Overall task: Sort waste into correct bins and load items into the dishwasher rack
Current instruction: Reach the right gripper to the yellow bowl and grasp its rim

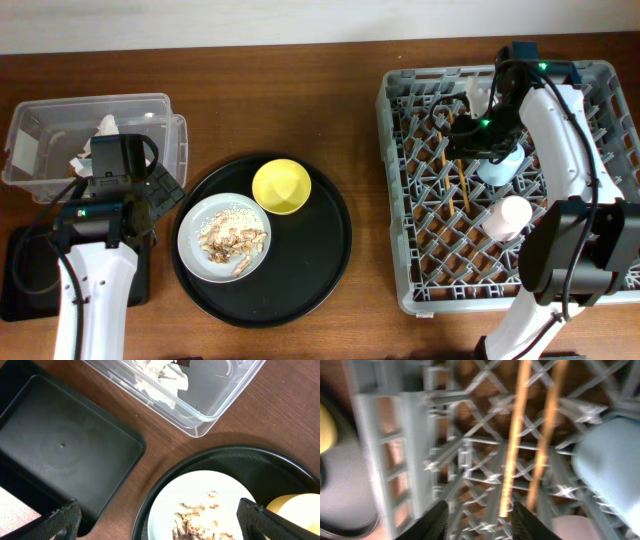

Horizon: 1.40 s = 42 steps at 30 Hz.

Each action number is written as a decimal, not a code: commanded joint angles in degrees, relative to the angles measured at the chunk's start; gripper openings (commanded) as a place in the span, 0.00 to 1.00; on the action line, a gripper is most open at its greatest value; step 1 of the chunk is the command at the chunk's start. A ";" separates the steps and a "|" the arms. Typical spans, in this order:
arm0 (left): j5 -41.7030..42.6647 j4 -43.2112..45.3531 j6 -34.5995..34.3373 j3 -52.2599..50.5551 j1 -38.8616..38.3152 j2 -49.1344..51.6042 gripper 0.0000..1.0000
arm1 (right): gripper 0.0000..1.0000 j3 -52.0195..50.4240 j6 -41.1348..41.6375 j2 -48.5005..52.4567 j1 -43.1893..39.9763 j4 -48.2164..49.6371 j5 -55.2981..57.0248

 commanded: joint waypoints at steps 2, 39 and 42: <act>-0.02 -0.09 -0.33 0.59 0.24 -0.55 0.99 | 0.39 1.70 0.50 -1.84 6.95 -0.13 -9.07; -0.02 -0.09 -0.33 0.61 0.24 -0.55 0.99 | 0.34 1.33 36.94 15.72 53.83 38.62 22.60; -0.02 -0.09 -0.33 0.61 0.24 -0.55 0.99 | 0.34 0.31 37.38 15.96 53.94 38.91 22.84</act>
